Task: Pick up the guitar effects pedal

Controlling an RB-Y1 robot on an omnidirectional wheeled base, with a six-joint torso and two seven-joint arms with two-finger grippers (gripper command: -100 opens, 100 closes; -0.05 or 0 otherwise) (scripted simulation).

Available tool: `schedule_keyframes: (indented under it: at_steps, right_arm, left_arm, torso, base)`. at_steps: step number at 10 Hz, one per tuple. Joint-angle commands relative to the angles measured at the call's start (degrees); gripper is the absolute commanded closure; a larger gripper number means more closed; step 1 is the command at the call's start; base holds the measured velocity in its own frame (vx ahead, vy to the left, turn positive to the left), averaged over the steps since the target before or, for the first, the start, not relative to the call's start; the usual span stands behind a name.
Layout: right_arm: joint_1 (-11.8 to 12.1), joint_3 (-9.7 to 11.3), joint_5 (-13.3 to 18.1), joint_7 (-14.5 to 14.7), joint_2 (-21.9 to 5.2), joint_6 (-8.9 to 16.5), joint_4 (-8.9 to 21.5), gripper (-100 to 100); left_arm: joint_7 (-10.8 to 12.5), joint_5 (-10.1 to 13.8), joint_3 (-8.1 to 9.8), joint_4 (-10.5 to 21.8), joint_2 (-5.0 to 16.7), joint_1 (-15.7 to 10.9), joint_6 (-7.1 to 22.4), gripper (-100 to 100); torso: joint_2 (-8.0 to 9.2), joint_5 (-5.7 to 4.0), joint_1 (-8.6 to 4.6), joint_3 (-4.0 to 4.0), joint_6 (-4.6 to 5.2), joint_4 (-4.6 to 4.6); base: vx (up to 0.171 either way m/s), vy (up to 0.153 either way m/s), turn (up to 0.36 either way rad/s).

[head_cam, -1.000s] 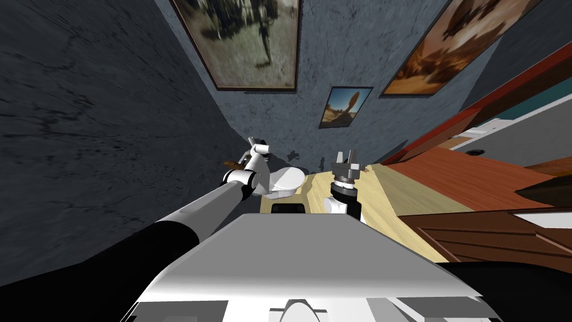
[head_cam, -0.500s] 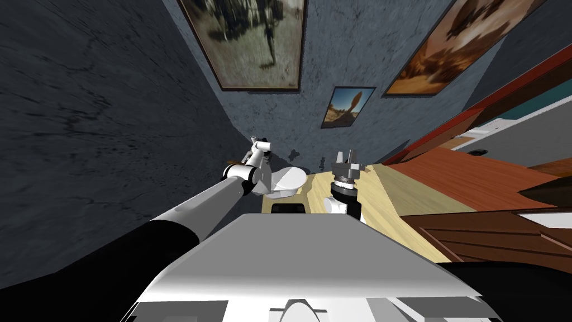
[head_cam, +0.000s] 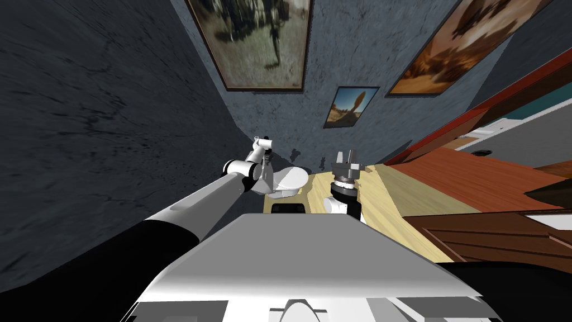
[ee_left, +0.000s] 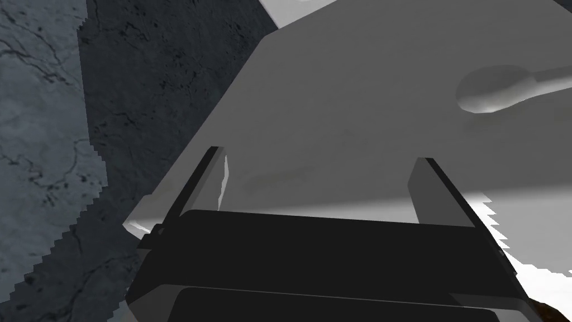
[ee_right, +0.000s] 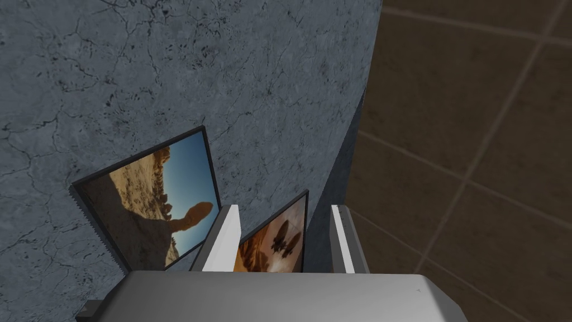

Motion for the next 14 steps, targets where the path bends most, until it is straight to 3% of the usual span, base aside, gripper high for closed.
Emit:
schedule_keyframes:
  at_steps: [1, 2, 3, 6, 8, 14]
  right_arm:
    - [0.0, 0.0, 0.0, 0.0, 0.0, 0.0, 0.0, 0]
    - [0.0, 0.0, 0.0, 0.0, 0.0, 0.0, 0.0, 0]
    - [0.0, 0.0, 0.0, 0.0, 0.0, 0.0, 0.0, 0]
    - [0.0, 0.0, 0.0, 0.0, 0.0, 0.0, 0.0, 0]
    - [0.0, 0.0, 0.0, 0.0, 0.0, 0.0, 0.0, 0]
    - [0.0, 0.0, 0.0, 0.0, 0.0, 0.0, 0.0, 0]
  left_arm:
    - [0.01, -0.17, 0.27, 2.8, 0.11, -1.45, 0.85, -100]
    - [0.01, -0.17, 0.27, 2.8, 0.11, -1.45, 0.85, -100]
    - [0.18, -0.64, 0.62, 4.97, -0.03, -3.16, 2.89, -100]
    - [0.36, -1.09, 0.93, 6.9, -0.17, -4.68, 4.69, -100]
    - [0.66, -1.9, 1.44, 10.0, -0.42, -7.16, 7.53, -100]
    - [0.94, -2.71, 1.86, 12.49, -0.57, -9.36, 9.77, -100]
  torso:
    - [0.0, 0.0, 0.0, 0.0, 0.0, 0.0]
    - [-0.01, 0.01, -0.01, -0.01, 0.0, -0.01]
    - [-0.02, -0.02, -0.11, -0.02, 0.0, -0.01]
    - [-0.02, 0.0, 0.0, -0.02, 0.0, -0.01]
    - [-0.09, 0.01, 0.03, -0.06, -0.01, -0.03]
    - [-0.21, 0.01, 0.01, -0.13, 0.0, -0.06]
  base:
    - [0.0, 0.065, 0.004]
    - [0.0, 0.031, -0.002]
    - [-0.001, 0.05, 0.021]
    - [0.006, 0.062, 0.008]
    - [0.015, 0.084, 0.017]
    - [0.032, 0.056, 0.004]
